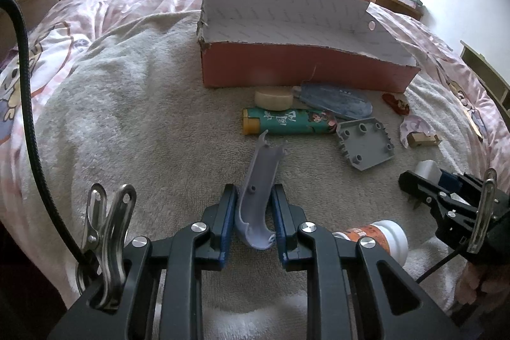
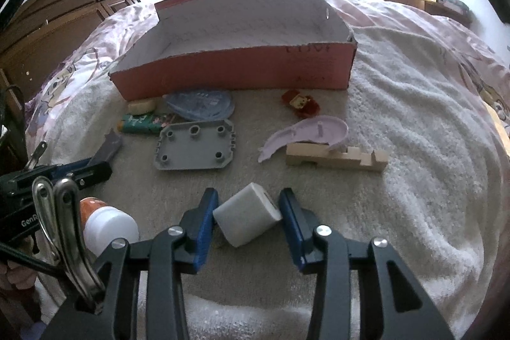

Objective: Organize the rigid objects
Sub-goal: 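Grasp the white charger cube with the right tool while the left tool holds the strip, then carry both into the box, opening the left tool then the right tool to release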

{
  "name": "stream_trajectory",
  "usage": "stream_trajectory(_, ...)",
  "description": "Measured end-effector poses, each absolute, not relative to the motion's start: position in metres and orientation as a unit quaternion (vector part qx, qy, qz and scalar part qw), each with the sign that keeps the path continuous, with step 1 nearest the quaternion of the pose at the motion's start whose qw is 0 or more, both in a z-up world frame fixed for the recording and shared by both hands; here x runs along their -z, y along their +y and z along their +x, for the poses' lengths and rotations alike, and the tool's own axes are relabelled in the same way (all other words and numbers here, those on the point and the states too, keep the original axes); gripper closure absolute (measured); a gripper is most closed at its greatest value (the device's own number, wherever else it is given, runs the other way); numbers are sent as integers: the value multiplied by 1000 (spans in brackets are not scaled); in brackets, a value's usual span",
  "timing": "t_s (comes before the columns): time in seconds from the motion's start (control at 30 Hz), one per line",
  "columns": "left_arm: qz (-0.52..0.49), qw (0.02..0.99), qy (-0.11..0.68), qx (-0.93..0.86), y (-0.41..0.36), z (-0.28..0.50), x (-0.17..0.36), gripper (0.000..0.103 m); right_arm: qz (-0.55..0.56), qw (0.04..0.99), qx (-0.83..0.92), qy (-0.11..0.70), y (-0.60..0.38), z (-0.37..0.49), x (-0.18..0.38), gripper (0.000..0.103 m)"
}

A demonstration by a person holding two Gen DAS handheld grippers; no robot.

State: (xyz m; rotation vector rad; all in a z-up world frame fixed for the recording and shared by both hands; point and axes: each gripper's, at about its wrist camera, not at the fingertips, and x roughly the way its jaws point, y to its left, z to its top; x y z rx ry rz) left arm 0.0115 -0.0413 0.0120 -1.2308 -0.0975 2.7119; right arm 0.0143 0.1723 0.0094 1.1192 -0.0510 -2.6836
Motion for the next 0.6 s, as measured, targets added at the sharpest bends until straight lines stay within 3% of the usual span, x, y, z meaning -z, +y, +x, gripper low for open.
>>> stream_trajectory(0.6, -389, 97, -49, -915, -35, 22, -41, 80, 357, 145, 922, -39, 176, 29, -23, 61)
